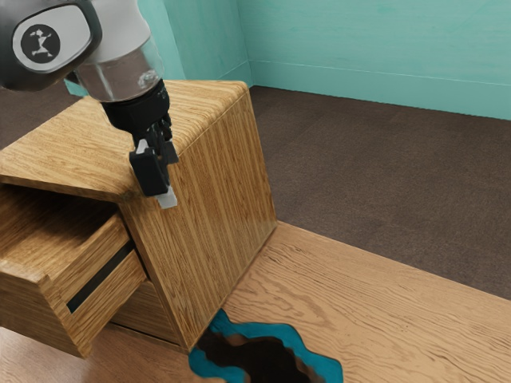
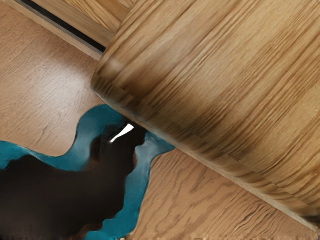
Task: Pull the drawer handle with one arm to open the drawer
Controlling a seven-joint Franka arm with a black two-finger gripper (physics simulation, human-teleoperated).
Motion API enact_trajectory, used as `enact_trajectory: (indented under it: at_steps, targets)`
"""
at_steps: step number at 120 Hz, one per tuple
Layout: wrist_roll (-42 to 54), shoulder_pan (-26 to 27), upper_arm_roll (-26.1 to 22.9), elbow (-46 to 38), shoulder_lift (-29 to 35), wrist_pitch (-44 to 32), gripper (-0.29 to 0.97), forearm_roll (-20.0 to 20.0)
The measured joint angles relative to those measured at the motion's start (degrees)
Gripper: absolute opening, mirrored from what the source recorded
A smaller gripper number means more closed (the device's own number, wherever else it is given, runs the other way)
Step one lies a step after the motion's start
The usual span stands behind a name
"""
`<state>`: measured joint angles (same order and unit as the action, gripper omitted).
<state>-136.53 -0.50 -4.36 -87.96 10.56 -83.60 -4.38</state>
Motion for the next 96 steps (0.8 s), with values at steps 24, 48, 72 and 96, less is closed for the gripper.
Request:
enact_trajectory:
  at_steps: [24, 48, 72, 96]
  targets:
    - [0.49, 1.02, -1.37, 0.91, -2.59, -3.01, 0.68, -1.66]
    - [0.86, 0.95, -1.44, 0.93, -2.67, -4.13, 0.68, -2.31]
    - [1.14, 0.95, -1.44, 0.93, -2.68, -4.56, 0.68, -2.44]
    - [1.33, 0.95, -1.44, 0.93, -2.68, -4.72, 0.68, -2.46]
